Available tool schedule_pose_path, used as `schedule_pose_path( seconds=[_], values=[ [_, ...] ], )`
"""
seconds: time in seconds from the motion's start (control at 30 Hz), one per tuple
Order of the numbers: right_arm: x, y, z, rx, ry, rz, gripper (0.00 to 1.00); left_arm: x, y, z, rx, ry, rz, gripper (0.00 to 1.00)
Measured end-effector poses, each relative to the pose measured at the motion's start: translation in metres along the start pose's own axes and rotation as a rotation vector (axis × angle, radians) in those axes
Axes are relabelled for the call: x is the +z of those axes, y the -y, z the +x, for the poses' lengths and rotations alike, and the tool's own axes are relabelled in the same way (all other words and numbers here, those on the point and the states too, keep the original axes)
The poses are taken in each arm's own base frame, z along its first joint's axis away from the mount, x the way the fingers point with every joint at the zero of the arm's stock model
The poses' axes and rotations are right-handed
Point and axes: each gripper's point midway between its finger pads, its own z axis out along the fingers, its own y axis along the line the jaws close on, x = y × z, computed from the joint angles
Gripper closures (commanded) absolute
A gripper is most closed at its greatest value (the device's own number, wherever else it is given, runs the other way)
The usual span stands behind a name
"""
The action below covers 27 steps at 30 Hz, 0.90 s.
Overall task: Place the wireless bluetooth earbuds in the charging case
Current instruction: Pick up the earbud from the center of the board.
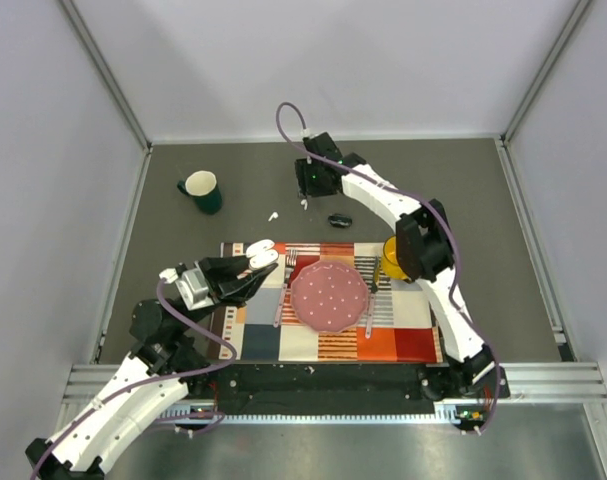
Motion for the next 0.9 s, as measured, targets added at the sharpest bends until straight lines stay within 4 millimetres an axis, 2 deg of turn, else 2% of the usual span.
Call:
schedule_pose_path(
  seconds=[0.37, 0.57, 0.9],
  values=[
    [0.023, -0.003, -0.001, -0.049, -0.004, 0.010, 0.49, -0.002, -0.001, 0.005, 0.010, -0.023, -0.002, 1.00],
    [0.034, 0.001, 0.010, -0.050, -0.032, 0.020, 0.52, -0.002, -0.001, 0.005, 0.017, -0.025, -0.002, 1.00],
    [0.044, 0.006, 0.017, -0.052, -0.045, 0.040, 0.54, -0.002, -0.001, 0.006, 0.027, -0.025, -0.002, 1.00]
  ],
)
